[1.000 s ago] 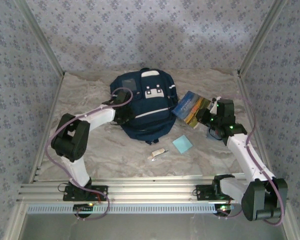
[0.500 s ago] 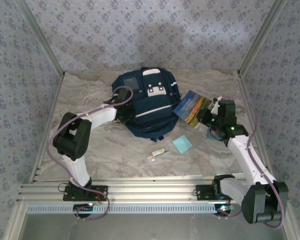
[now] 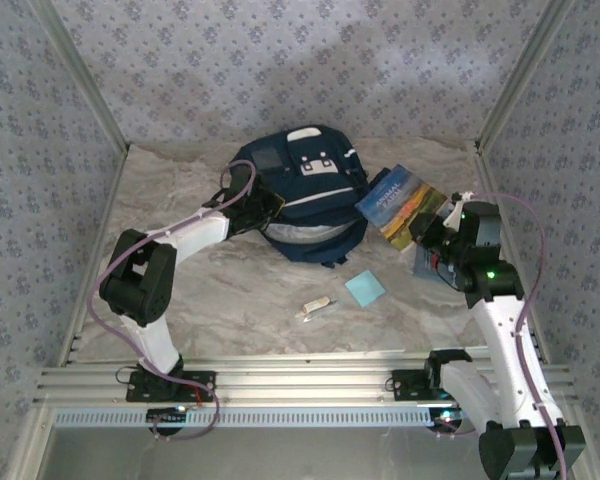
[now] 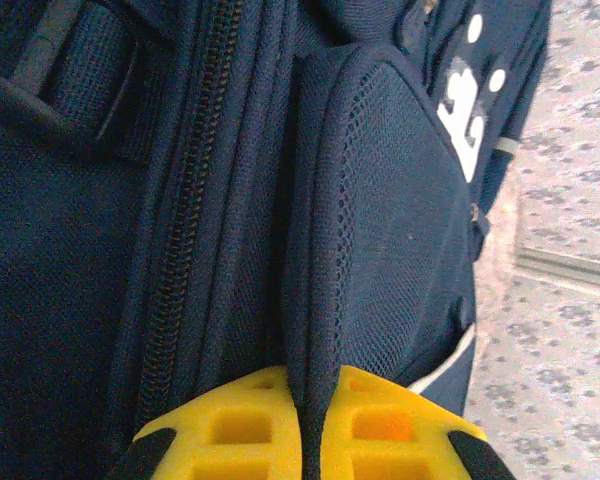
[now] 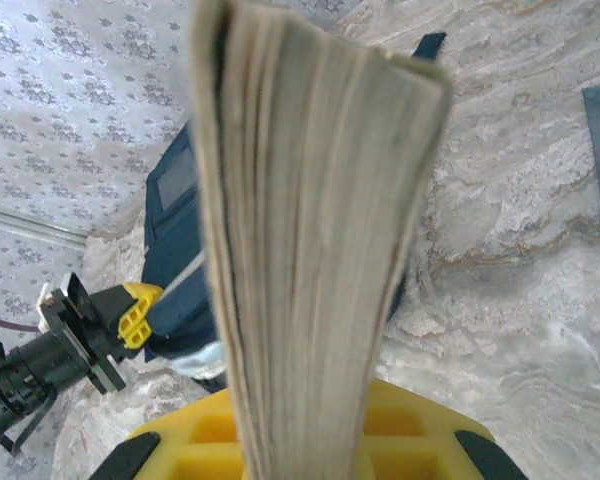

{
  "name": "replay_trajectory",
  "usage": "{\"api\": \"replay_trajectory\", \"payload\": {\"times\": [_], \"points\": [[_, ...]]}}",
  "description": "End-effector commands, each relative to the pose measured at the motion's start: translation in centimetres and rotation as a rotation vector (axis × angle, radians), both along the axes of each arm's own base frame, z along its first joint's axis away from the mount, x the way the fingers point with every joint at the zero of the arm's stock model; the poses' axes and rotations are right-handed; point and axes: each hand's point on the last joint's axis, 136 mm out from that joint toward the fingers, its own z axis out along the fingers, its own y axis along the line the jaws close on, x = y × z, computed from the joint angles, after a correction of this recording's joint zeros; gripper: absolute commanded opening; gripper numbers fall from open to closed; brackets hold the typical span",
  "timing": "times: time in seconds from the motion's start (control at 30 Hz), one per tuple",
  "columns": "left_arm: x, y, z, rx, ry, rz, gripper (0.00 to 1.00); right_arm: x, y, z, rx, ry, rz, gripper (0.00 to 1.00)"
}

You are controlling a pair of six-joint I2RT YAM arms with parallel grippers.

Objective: Pack books, pencil case, and school supplies into a backpack

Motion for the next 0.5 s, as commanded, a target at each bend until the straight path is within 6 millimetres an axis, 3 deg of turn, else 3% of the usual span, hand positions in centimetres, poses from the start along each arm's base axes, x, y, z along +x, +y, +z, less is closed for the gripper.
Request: {"api": "replay_trajectory", "payload": {"times": [0.0, 0.13, 0.47], "points": [[3.3, -0.3, 9.9, -0.190, -0.239, 0.085, 0.00, -0.6, -0.5, 1.5, 0.010, -0.022, -0.027, 0.00], [4.2, -0.3, 11.3, -0.252, -0.273, 0.121, 0.00, -0.8, -0.2, 1.6, 0.044, -0.019, -0.023, 0.00], [4.9, -0.8, 14.6, -0.408, -0.344, 0.176, 0.00, 1.0, 1.2, -1.4, 0.259, -0.011, -0.044, 0.00]]}}
